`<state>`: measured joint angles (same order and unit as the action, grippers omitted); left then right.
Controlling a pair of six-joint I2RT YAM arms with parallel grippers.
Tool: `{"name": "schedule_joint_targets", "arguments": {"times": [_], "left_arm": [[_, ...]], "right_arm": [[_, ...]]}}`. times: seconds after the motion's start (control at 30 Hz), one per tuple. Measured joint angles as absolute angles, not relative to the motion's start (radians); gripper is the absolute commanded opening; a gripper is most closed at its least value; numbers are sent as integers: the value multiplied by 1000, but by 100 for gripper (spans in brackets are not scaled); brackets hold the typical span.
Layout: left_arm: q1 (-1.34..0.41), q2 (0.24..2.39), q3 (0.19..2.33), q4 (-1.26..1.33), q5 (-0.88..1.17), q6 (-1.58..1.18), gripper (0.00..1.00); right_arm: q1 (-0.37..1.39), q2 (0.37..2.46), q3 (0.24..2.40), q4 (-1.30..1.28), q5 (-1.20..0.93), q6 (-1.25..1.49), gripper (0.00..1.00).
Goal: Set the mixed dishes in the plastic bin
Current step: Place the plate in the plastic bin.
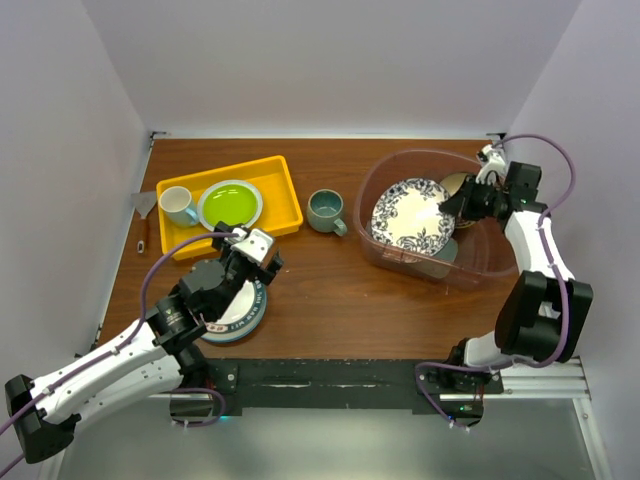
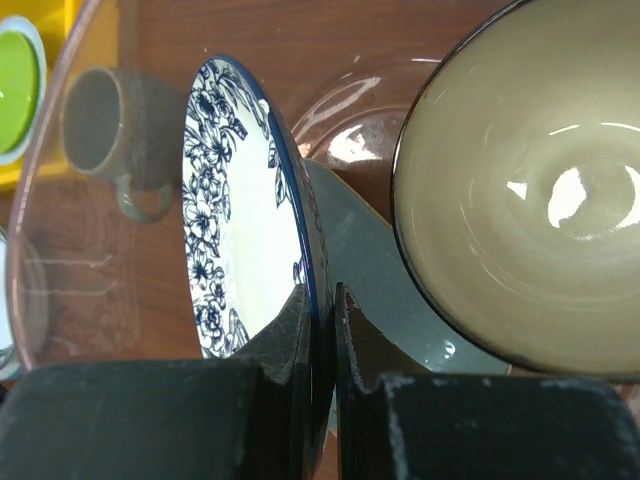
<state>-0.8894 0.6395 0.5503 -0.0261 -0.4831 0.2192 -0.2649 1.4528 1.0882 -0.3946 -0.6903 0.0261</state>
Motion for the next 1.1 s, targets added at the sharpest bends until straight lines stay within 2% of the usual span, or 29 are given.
{"name": "schedule_joint_targets", "arguments": {"times": [0.33, 0.8, 1.1], "left_arm": [[-884, 640, 550, -26, -478, 219, 100], [-881, 642, 550, -27, -475, 219, 100], [-877, 641, 550, -27, -475, 219, 100]], "right_arm": [[-200, 1505, 1088, -373, -637, -41, 0], [-197, 1547, 1100, -389, -606, -82, 24], [-188, 1551, 1100, -445, -538, -130, 32]]}}
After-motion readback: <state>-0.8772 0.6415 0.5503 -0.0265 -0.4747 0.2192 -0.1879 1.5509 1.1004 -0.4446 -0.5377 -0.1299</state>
